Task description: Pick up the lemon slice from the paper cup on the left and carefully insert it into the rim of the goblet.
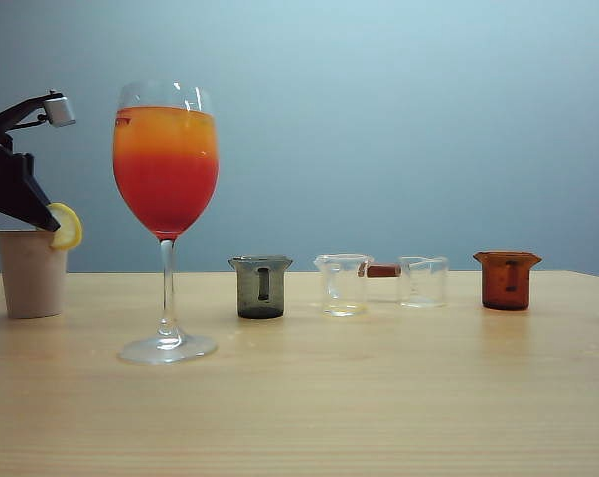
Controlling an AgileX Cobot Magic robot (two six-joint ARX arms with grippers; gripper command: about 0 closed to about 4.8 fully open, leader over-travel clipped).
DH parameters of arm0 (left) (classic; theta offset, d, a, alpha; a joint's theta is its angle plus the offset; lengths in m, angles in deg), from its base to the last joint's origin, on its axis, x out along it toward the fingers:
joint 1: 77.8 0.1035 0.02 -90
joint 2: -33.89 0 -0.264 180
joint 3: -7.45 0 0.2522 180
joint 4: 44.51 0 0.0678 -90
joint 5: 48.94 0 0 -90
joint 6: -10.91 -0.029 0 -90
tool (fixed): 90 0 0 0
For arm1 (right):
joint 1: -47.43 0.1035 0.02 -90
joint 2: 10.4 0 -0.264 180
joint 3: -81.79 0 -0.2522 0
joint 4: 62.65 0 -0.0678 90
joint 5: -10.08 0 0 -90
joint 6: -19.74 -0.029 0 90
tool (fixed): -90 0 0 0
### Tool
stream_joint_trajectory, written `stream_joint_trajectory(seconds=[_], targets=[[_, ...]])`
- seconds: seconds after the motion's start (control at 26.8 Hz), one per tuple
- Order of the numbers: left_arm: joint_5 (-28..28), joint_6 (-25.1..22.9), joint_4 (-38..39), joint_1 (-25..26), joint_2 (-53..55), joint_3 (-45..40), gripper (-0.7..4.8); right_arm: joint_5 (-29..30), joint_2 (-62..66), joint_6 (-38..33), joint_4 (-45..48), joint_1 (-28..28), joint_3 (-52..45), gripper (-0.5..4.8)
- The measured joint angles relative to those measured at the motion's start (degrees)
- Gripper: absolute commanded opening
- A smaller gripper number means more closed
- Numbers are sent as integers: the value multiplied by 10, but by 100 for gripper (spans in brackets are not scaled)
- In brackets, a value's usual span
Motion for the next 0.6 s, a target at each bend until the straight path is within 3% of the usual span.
stream_joint_trajectory(seconds=[0.19,0.34,0.48,0.6], targets=[[0,0,-5,0,0,0,106,0,0,0,0,-6,0,-2],[0,0,-11,0,0,0,104,0,0,0,0,-7,0,-2],[0,0,-13,0,0,0,14,0,0,0,0,-7,0,-2],[0,1,-17,0,0,0,-5,0,0,0,0,-7,0,-2]])
